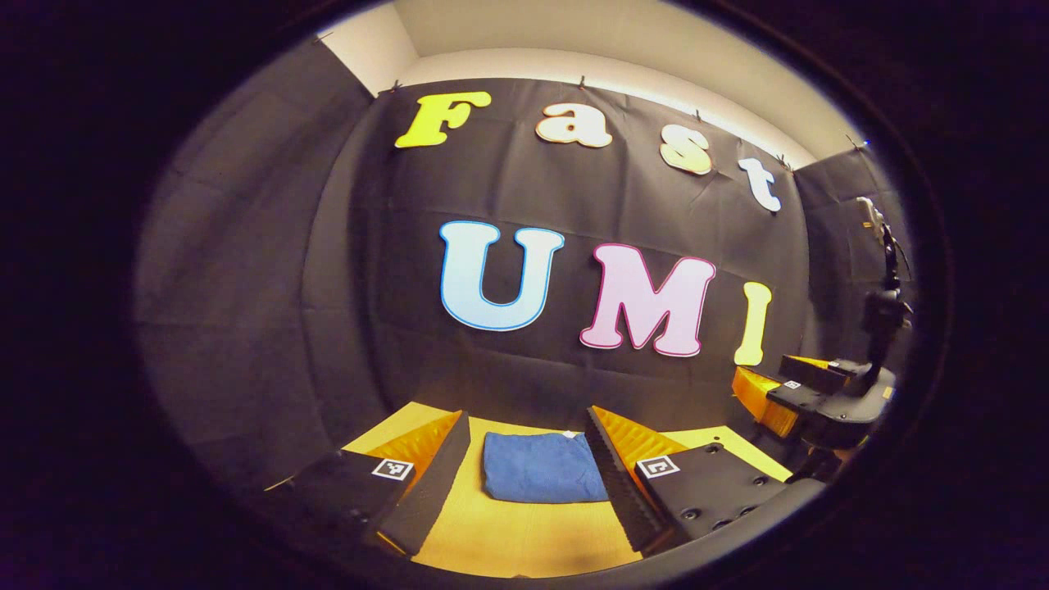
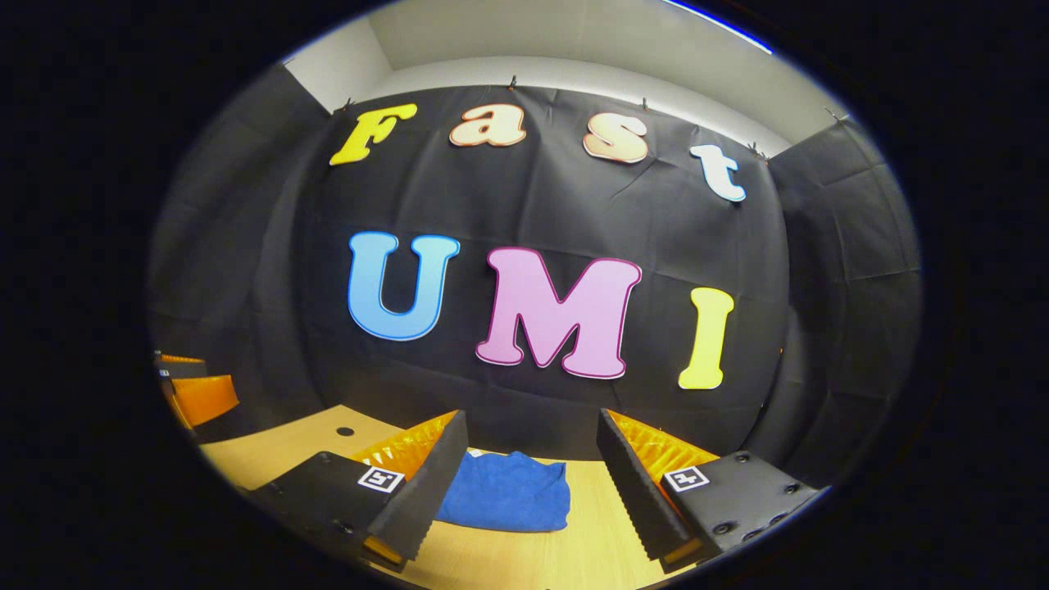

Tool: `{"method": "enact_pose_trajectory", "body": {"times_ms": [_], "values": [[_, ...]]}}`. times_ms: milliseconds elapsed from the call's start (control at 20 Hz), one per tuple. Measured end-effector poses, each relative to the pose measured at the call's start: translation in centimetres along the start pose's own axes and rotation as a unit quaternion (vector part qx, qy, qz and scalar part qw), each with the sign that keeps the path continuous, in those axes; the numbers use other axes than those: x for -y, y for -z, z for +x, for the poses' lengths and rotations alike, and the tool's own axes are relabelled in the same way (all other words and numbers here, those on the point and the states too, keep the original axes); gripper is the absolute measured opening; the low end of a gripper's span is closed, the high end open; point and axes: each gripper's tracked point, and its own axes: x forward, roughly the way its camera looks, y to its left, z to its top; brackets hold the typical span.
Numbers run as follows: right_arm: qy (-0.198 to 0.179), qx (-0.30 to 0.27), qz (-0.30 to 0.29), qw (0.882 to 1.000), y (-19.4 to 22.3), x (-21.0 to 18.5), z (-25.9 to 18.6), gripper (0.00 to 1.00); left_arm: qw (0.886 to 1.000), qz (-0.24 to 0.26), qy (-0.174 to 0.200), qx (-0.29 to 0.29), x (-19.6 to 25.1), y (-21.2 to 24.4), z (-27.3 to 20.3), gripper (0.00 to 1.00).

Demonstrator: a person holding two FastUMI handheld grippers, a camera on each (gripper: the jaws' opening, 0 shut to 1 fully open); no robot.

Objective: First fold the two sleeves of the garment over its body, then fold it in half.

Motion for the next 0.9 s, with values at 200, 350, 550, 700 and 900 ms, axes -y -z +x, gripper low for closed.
{"method": "enact_pose_trajectory", "body": {"times_ms": [200,350,550,700,900], "values": [[0.012,0.015,0.012,1.000,-2.3,0.2,-4.2,0.92,0.996,0.071,-0.018,0.058,-0.8,-2.3,-2.6,0.81],[0.002,0.023,-0.005,1.000,-2.7,-0.3,-6.4,0.92,0.996,0.076,-0.018,0.039,0.3,-1.6,-4.2,0.81],[-0.011,0.012,-0.002,1.000,-1.7,-0.7,-8.7,0.92,0.996,0.085,-0.005,0.034,1.3,-1.0,-6.9,0.81],[-0.018,0.007,0.002,1.000,-2.0,-0.7,-9.8,0.92,0.996,0.080,0.002,0.038,1.9,-1.1,-8.5,0.81],[-0.027,0.018,0.004,0.999,-3.1,-0.9,-10.3,0.92,0.996,0.083,0.006,0.036,2.0,-0.8,-9.0,0.81]]}}
